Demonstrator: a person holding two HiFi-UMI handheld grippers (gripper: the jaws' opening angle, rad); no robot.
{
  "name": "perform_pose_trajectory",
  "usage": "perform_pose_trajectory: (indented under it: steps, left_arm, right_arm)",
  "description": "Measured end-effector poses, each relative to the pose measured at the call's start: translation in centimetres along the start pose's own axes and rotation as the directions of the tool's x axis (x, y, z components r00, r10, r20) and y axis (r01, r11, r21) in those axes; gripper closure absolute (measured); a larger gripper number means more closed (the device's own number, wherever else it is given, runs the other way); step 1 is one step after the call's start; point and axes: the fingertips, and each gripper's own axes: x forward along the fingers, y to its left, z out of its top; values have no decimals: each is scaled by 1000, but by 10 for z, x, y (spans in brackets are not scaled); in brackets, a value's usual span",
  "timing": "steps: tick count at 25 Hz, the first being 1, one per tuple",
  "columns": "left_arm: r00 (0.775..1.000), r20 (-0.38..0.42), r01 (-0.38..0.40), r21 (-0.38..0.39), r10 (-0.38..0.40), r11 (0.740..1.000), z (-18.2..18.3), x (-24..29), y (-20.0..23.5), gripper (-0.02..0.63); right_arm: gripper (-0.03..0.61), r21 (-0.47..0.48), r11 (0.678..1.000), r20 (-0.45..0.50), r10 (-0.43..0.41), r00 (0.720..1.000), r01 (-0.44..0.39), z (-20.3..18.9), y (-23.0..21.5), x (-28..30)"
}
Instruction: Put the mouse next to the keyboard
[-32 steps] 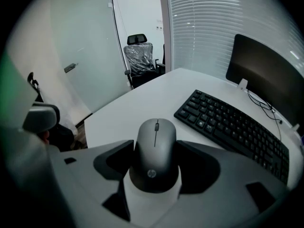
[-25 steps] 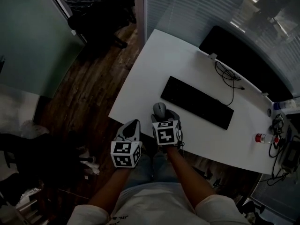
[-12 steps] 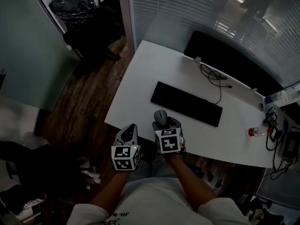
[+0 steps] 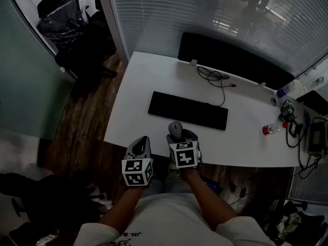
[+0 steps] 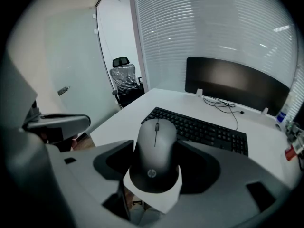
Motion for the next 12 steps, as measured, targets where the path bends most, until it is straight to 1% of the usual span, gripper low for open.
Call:
perform_pose_trajectory:
  steps: [6,12]
  left_arm:
    - [996,-16,89,54,-88,995,0,19,-48,612]
    - [984,-49,178,92,-174,980,-3,44,-104,612]
  right_arm:
    - [288,76,992,0,-100,995,100,-25,-63,-26]
    - [289,163,968,-8,-193,981,191,-49,-120,-58]
